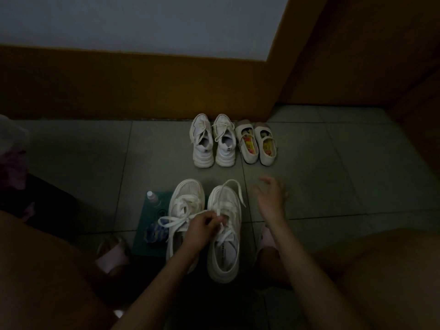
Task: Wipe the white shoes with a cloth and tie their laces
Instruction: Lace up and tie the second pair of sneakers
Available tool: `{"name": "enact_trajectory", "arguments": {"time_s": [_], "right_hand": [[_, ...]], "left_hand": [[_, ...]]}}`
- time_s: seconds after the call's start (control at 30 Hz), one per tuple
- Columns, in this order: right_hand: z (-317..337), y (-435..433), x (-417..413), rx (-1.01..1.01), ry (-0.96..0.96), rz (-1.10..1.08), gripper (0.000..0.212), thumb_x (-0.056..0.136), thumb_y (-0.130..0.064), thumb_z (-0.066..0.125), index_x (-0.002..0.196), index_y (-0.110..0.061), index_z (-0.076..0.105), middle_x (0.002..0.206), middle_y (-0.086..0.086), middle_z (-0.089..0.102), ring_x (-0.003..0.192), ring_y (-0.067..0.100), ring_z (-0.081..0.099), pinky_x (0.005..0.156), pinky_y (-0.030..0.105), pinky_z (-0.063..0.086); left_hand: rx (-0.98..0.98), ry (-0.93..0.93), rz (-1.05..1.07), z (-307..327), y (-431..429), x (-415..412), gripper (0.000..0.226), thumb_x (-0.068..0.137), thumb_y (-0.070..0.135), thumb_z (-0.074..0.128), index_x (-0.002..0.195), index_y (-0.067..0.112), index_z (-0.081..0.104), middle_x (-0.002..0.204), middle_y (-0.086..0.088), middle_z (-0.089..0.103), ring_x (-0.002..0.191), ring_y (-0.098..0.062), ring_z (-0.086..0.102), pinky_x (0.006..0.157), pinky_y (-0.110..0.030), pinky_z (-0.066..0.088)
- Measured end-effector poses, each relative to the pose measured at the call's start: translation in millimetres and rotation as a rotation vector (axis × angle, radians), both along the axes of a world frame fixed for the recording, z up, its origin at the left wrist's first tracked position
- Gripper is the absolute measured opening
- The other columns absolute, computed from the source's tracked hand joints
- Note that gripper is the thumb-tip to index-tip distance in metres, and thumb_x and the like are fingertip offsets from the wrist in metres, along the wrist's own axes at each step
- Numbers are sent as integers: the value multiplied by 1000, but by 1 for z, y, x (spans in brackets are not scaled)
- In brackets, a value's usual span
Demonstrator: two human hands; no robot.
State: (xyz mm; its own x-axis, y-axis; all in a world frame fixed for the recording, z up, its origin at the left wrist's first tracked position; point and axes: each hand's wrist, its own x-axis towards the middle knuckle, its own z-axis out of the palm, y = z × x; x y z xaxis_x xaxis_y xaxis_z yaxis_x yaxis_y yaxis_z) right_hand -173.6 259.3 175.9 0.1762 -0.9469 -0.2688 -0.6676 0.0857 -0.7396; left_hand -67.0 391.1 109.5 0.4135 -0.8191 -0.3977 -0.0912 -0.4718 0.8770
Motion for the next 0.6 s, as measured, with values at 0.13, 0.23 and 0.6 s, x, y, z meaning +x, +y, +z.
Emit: {"name": "enact_trajectory", "arguments": {"time_s": [0.13, 0.23, 0.6], "right_hand": [[-15, 38, -13, -64, 130, 411, 10, 87, -17, 58, 89, -22, 67, 101, -2, 59, 104, 19, 52, 89, 27, 36], [-22, 59, -24, -124, 260, 638, 19, 84, -12, 59, 95, -25, 69, 109, -3, 51, 110, 15, 45, 92, 31, 42], [-33, 67, -27, -267, 322, 794, 22, 87, -17, 57, 108, -21, 59, 113, 2, 42, 106, 17, 46, 75, 22, 34]], "left_hand": [[-14, -2, 45, 1, -3, -2, 30, 94, 12, 51, 65, 15, 60, 65, 2, 58, 57, 7, 53, 60, -9, 39], [-28, 13, 72, 2, -3, -3, 28, 94, 8, 49, 70, 15, 63, 67, 5, 59, 58, 10, 54, 59, -6, 38], [-22, 111, 150, -1, 2, -13, 13, 84, 7, 65, 96, 2, 67, 85, -8, 69, 75, -10, 65, 70, -22, 50]]}}
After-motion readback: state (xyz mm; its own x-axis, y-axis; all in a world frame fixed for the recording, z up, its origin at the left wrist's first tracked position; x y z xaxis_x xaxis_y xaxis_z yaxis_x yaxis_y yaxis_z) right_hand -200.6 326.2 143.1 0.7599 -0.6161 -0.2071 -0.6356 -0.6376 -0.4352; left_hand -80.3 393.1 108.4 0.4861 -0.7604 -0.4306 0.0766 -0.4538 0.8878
